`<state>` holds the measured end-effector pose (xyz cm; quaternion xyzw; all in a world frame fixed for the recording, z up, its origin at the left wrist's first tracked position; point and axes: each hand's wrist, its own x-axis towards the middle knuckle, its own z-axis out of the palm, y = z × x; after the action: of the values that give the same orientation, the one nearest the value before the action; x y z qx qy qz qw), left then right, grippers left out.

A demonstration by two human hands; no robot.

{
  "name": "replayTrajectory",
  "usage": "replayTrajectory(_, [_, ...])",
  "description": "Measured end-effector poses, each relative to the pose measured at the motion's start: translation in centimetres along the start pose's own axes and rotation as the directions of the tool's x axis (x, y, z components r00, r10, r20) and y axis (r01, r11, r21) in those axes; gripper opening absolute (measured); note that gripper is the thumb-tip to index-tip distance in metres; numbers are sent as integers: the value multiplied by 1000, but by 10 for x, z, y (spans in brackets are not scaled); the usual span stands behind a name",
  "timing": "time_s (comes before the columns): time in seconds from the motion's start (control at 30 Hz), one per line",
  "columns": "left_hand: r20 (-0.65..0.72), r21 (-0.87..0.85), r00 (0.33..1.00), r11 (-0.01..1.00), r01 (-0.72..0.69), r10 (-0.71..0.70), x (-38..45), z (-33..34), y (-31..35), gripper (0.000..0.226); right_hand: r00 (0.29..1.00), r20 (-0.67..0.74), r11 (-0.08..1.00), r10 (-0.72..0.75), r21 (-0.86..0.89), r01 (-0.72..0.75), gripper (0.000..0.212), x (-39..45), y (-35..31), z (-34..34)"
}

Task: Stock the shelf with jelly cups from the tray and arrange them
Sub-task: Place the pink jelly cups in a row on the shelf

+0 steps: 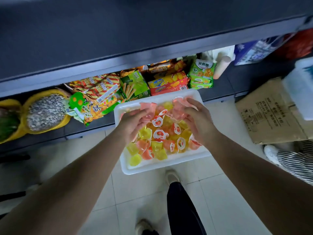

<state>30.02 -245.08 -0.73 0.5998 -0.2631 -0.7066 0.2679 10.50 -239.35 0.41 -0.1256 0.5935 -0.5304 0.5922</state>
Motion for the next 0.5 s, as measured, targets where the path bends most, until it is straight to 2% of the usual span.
replayTrajectory(0.13, [120, -36, 984, 991, -127, 131, -85, -13, 46, 36, 996, 30, 984, -87, 159, 81, 46, -69, -49, 37])
replayTrajectory(0.27, [194, -59, 938, 958, -281, 288, -180, -28, 97, 50, 955, 148, 950, -255, 221, 220, 38, -156, -102, 77])
replayTrajectory(0.33, [212, -74, 906, 930, -360, 367, -227, -31, 127, 43, 910, 240, 931, -339, 225, 288, 27, -196, -132, 98])
replayTrajectory(0.4, [222, -53, 869, 895, -443, 443, -270, -31, 158, 26, 869, 295, 914, -398, 213, 346, 28, -232, -164, 118])
replayTrajectory(0.5, [226, -35, 796, 821, -570, 562, -323, -32, 207, 23, 820, 326, 881, -471, 217, 420, 28, -277, -212, 148])
